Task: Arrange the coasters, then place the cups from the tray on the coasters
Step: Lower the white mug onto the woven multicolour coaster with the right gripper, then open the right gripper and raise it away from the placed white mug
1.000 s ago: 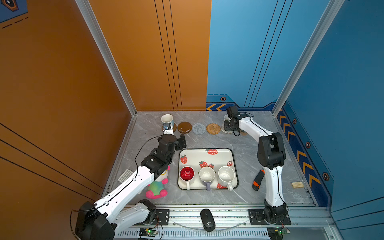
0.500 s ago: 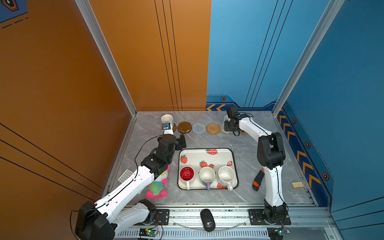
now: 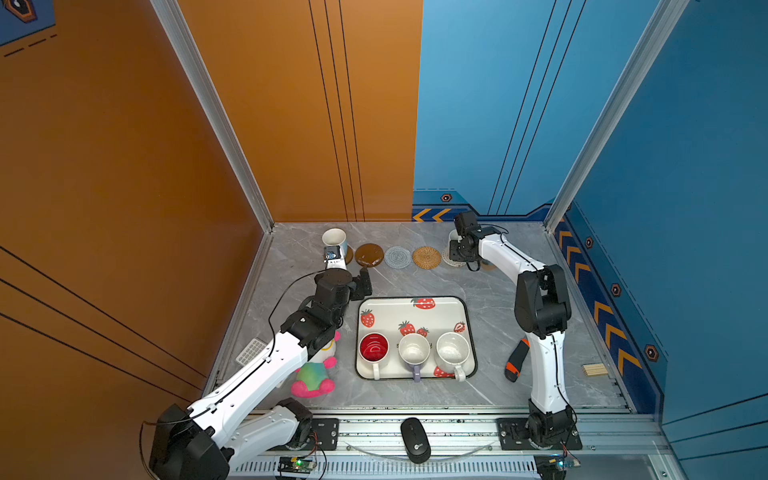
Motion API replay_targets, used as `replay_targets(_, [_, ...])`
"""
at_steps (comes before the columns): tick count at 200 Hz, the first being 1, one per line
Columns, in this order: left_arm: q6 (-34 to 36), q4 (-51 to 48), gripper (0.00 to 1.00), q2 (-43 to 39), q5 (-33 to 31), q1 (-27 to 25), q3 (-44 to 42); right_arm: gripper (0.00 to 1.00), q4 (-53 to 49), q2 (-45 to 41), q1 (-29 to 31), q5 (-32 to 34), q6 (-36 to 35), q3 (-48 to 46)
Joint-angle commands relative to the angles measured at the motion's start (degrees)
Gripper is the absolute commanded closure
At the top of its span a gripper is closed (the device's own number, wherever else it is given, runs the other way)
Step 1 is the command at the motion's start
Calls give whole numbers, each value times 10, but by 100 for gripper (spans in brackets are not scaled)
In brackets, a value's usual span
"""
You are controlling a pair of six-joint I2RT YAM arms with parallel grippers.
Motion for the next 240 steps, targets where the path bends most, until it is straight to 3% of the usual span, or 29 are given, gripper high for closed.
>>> replay_targets(1, [1, -9, 8, -11, 1, 5, -12, 70, 3, 1, -4, -2, 7, 17])
replay_targets(61, [0, -11, 8, -17, 1, 5, -12, 47, -1, -23, -4, 1, 13, 3])
replay_targets(149, [-7, -9, 8, -31, 6, 6, -19, 28, 5, -147, 10, 5, 27, -77])
replay_targets(187, [-12, -6, 8, -31, 12, 5, -21, 25, 26, -233, 41, 26, 26, -125])
replay_targets(240, [-15, 12, 8, -14, 32, 6, -14, 17, 81, -377, 139, 120, 49, -251])
